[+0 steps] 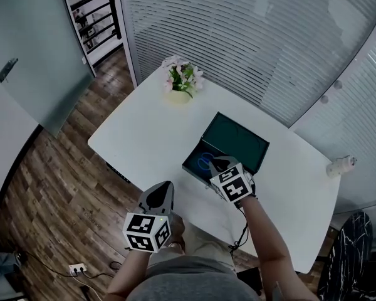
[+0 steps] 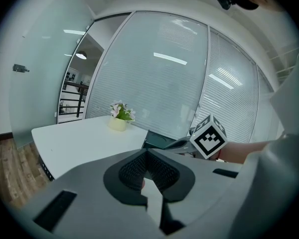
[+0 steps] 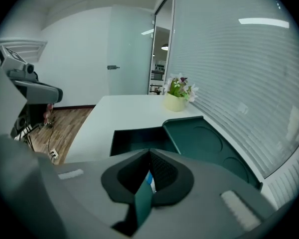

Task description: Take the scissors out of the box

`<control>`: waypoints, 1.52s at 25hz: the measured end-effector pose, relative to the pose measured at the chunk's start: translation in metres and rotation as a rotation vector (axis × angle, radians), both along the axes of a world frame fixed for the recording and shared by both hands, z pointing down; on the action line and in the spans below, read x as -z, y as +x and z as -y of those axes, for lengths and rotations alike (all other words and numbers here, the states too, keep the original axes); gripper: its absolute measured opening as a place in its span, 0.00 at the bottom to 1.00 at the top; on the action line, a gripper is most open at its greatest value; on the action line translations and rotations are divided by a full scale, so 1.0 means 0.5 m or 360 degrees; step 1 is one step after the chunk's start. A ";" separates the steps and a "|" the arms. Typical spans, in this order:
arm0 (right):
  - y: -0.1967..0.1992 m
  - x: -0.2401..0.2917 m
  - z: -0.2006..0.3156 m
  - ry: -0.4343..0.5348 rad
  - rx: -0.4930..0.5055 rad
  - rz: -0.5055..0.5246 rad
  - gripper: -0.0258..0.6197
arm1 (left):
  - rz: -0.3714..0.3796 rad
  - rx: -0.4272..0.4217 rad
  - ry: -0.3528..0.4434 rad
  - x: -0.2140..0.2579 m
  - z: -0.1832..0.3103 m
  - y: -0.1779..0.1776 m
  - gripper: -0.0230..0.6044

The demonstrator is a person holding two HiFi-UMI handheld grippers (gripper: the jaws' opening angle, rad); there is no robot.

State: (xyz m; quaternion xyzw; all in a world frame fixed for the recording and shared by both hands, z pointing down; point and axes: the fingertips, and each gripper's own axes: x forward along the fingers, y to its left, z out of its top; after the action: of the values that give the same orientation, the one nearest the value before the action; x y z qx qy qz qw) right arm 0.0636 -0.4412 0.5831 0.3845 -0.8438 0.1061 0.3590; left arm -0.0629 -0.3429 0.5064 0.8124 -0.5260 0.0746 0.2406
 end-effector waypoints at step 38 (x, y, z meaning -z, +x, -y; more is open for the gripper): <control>-0.062 -0.060 -0.001 -0.0120 0.0217 -0.0159 0.18 | 0.0024 0.0078 0.0020 0.022 -0.051 -0.061 0.04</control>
State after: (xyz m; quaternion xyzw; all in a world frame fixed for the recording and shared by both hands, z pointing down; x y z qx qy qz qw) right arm 0.0326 -0.4406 0.6129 0.3172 -0.8445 0.0937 0.4213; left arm -0.0934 -0.3172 0.4956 0.8002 -0.5480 0.0713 0.2332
